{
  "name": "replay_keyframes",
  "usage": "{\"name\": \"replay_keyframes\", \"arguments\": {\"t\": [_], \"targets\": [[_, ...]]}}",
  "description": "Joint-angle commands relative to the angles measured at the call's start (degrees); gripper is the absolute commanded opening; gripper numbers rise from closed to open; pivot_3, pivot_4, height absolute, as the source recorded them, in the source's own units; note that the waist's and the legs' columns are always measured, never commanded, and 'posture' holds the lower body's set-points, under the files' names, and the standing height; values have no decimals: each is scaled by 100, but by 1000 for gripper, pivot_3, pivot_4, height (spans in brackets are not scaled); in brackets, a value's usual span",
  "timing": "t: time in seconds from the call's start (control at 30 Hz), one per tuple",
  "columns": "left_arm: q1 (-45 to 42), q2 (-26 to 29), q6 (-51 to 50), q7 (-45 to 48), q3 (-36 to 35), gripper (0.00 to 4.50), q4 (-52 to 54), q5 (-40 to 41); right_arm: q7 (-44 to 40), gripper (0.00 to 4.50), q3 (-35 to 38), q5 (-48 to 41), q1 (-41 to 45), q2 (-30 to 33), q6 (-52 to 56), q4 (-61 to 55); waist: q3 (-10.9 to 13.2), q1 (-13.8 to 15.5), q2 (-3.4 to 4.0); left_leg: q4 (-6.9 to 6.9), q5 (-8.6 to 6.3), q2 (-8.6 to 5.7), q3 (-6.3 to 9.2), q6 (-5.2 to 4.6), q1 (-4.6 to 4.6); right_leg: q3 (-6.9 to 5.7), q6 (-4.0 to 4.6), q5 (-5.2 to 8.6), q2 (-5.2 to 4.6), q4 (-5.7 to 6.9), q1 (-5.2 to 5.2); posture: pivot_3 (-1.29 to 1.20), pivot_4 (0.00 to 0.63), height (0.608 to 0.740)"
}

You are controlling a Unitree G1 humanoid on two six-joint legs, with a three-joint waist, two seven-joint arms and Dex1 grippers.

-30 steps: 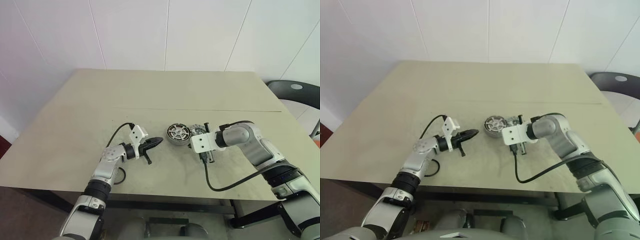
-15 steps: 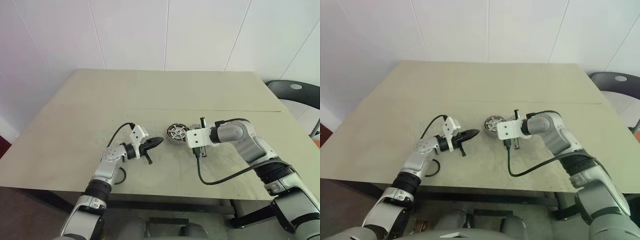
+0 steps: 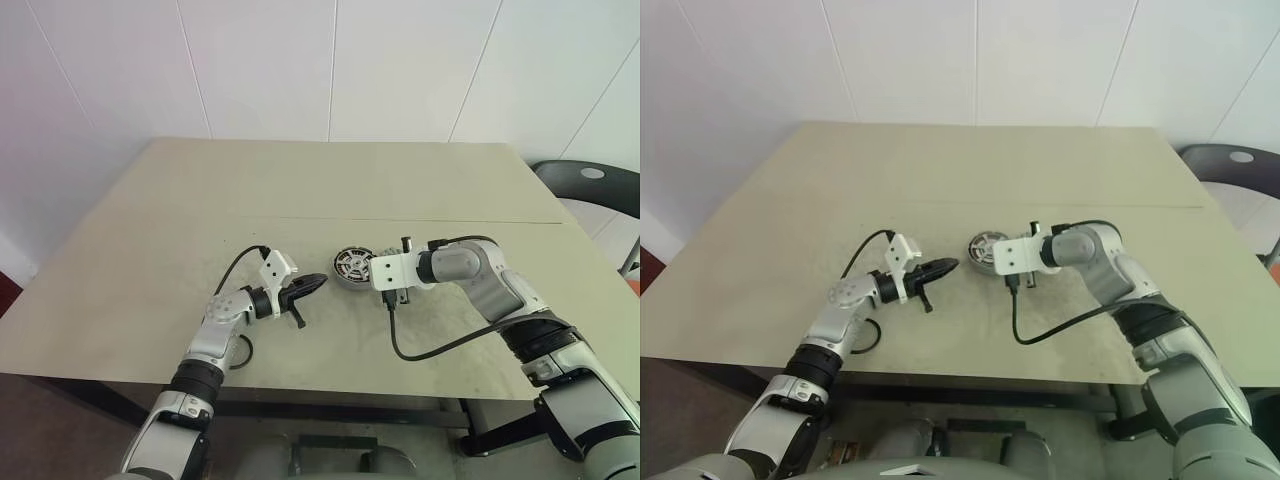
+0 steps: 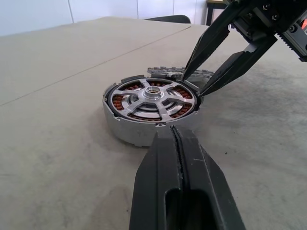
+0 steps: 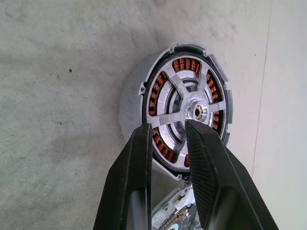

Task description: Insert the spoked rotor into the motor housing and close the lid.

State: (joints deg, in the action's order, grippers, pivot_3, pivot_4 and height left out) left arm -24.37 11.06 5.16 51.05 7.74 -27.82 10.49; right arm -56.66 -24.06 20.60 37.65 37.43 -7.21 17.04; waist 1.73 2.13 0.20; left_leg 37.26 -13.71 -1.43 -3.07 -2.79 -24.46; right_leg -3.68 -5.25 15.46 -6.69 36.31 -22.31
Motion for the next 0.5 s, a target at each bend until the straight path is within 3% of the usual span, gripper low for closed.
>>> {"name": "replay_keyframes", "arguments": {"t": [0.03,0.5], "targets": [[-10,-4,22,-12,5,0,120,-16,3,1167,11,46,99,-17,-65,37,0,0,0,0,0,0,0,0,0,0,0,0,0,0,0,0,0,740],[-18,-27,29,-39,61,0,59,-49,-725,1167,186,-522,45,41,404,-702,0,0,0,0,0,0,0,0,0,0,-1,-1,0,0,-1,0,0,740]]}}
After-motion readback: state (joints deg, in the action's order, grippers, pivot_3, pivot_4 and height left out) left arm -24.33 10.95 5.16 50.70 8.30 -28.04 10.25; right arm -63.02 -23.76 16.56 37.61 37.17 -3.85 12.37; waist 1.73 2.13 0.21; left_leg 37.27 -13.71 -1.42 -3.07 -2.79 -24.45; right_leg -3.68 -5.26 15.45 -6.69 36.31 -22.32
